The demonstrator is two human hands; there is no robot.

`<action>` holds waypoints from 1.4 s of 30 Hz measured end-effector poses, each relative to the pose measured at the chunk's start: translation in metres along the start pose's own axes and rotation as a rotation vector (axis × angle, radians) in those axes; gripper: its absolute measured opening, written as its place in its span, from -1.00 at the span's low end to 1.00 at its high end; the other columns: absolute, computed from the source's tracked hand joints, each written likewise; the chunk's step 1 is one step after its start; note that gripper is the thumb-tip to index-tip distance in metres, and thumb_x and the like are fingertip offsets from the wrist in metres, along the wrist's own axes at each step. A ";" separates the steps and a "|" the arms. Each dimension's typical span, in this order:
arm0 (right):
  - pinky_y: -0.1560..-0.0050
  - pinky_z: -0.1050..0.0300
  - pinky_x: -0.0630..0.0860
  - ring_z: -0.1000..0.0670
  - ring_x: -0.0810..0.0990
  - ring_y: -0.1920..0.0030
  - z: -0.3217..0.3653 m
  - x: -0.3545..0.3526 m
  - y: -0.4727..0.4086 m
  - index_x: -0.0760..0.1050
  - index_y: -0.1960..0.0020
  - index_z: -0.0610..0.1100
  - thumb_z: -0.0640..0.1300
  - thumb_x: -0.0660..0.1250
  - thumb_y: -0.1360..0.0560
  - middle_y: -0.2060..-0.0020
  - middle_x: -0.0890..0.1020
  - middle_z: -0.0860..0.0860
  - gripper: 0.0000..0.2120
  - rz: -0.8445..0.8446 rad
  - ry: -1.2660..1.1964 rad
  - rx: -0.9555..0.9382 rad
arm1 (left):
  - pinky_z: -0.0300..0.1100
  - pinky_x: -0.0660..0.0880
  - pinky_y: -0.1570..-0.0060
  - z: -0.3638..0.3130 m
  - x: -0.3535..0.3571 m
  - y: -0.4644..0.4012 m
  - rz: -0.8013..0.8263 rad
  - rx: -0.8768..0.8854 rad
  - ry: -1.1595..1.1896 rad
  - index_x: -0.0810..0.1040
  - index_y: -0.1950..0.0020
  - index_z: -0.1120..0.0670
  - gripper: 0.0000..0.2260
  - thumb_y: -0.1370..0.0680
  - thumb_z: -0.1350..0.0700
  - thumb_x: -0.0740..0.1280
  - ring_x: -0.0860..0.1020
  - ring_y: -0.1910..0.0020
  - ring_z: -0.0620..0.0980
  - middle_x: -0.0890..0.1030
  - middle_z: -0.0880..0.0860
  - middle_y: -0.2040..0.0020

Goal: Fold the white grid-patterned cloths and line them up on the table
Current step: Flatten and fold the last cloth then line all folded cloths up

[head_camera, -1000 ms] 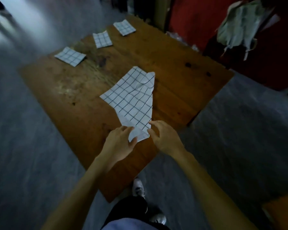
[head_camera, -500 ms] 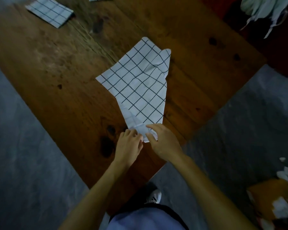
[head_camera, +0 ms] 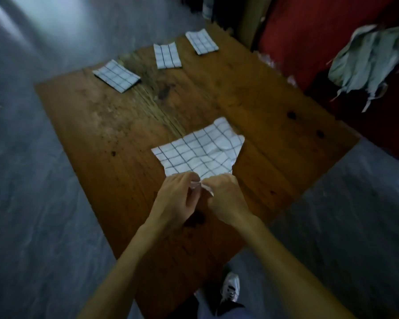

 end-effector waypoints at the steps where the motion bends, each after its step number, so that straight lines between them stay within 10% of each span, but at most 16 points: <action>1: -0.14 0.02 0.41 0.01 0.54 0.13 0.002 -0.016 -0.004 0.61 0.05 -0.07 -0.22 0.30 -0.49 0.19 0.65 0.01 -0.87 -0.036 -0.088 0.009 | -0.25 0.35 -0.07 -0.004 -0.008 -0.005 0.004 -0.019 0.012 0.42 -0.16 0.02 -0.77 -0.53 0.01 0.27 0.47 0.04 -0.15 0.53 -0.11 0.04; 7: 0.13 0.17 0.50 0.15 0.55 0.17 0.000 -0.105 -0.027 0.62 0.01 -0.12 -0.02 0.36 -0.53 0.17 0.63 0.10 -0.82 -0.130 -0.386 -0.006 | 0.02 0.47 -0.16 0.003 -0.051 -0.038 -0.082 -0.208 -0.099 0.53 -0.23 0.12 -0.71 -0.53 0.09 0.35 0.55 -0.12 0.05 0.61 0.08 -0.16; 11: 0.25 0.12 0.51 0.19 0.56 0.20 -0.013 -0.161 -0.043 0.59 0.02 -0.10 -0.03 0.35 -0.53 0.20 0.61 0.12 -0.85 -0.192 -0.384 -0.105 | -0.06 0.55 0.13 -0.027 -0.092 -0.064 -0.234 -0.094 -0.203 0.63 0.03 0.13 -0.91 -0.54 0.16 0.35 0.61 0.17 -0.02 0.67 0.06 0.08; 22: 0.24 0.08 0.51 0.02 0.57 0.23 -0.014 -0.271 -0.075 0.58 0.11 -0.13 0.00 0.31 -0.54 0.26 0.62 0.00 -0.79 -0.278 -0.624 -0.325 | -0.05 0.58 0.21 -0.129 -0.158 -0.110 -0.507 0.105 -0.491 0.60 0.05 0.13 -0.87 -0.52 0.08 0.39 0.60 0.11 0.07 0.64 0.13 0.03; 27: 0.11 0.00 0.55 -0.10 0.62 0.13 -0.036 -0.299 -0.078 0.58 0.15 -0.09 -0.09 0.32 -0.54 0.22 0.64 -0.03 -0.86 -0.366 -0.801 -0.254 | -0.06 0.53 0.12 -0.121 -0.138 -0.118 -0.340 0.003 -0.446 0.61 0.08 0.07 -0.86 -0.46 0.04 0.44 0.52 0.18 -0.09 0.62 0.02 0.13; 35: 0.04 0.04 0.58 -0.04 0.62 0.06 -0.060 -0.289 -0.111 0.54 0.12 0.08 -0.08 0.39 -0.49 0.17 0.64 0.05 -0.93 -0.344 -0.814 -0.182 | -0.10 0.47 0.22 -0.083 -0.185 -0.113 -0.567 -0.101 -0.532 0.53 0.12 0.17 -0.82 -0.59 0.11 0.21 0.52 0.42 -0.01 0.60 0.11 0.30; 42: 0.15 0.24 0.51 0.03 0.58 0.11 -0.045 -0.261 -0.178 0.54 0.01 -0.07 -0.14 0.39 -0.50 0.17 0.60 0.04 -0.92 -0.277 -0.750 -0.045 | -0.15 0.56 0.32 -0.020 -0.223 -0.135 -0.294 -0.090 -0.553 0.60 0.02 0.11 -0.89 -0.49 0.11 0.38 0.59 0.31 -0.05 0.65 0.09 0.16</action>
Point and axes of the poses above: each hand's wrist, its own y-axis away from the middle knuckle, its own x-axis out of the palm, z = x × y, the point moved 10 cm from there along -y, towards the middle knuckle
